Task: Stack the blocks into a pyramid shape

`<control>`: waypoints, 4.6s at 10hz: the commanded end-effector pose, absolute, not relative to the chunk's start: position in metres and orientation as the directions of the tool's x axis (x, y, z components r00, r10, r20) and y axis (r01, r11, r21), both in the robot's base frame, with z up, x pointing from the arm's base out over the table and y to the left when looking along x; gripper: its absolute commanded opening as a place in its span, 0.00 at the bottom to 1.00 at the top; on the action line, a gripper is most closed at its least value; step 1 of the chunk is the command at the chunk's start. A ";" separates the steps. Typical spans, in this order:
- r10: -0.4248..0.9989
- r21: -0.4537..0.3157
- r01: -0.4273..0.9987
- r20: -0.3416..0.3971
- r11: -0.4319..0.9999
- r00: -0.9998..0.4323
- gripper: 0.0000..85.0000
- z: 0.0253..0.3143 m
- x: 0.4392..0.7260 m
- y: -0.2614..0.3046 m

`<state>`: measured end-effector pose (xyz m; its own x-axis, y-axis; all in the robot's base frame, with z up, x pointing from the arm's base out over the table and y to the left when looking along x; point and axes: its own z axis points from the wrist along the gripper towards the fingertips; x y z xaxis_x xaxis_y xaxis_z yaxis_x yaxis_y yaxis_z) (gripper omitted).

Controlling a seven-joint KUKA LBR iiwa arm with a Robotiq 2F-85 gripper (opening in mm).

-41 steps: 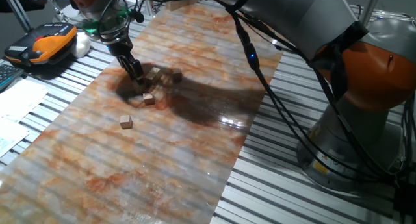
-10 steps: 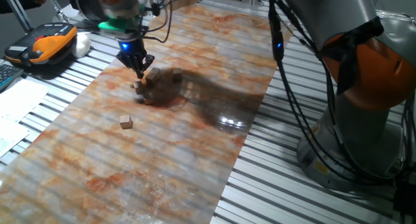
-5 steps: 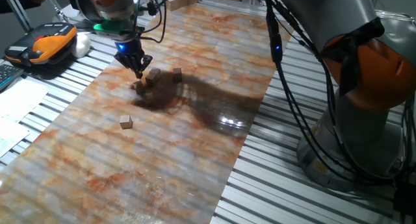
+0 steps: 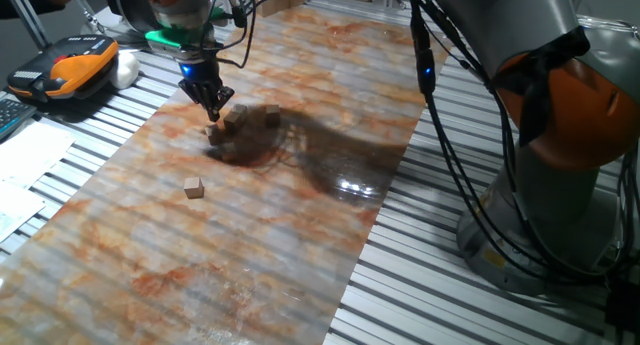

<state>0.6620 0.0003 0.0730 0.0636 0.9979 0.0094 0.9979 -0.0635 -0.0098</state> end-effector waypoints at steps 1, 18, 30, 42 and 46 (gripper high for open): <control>0.995 -0.016 0.995 0.003 -0.097 0.097 0.00 0.073 0.662 0.000; 0.954 -0.075 0.951 -0.017 -0.299 0.299 0.40 0.075 0.664 0.000; 0.988 -0.044 0.987 -0.032 -0.152 0.151 0.40 0.085 0.670 -0.006; 0.991 -0.091 0.990 -0.092 -0.104 0.096 0.20 0.086 0.673 0.001; 0.996 -0.056 0.996 -0.062 -0.073 0.070 0.20 0.088 0.673 -0.001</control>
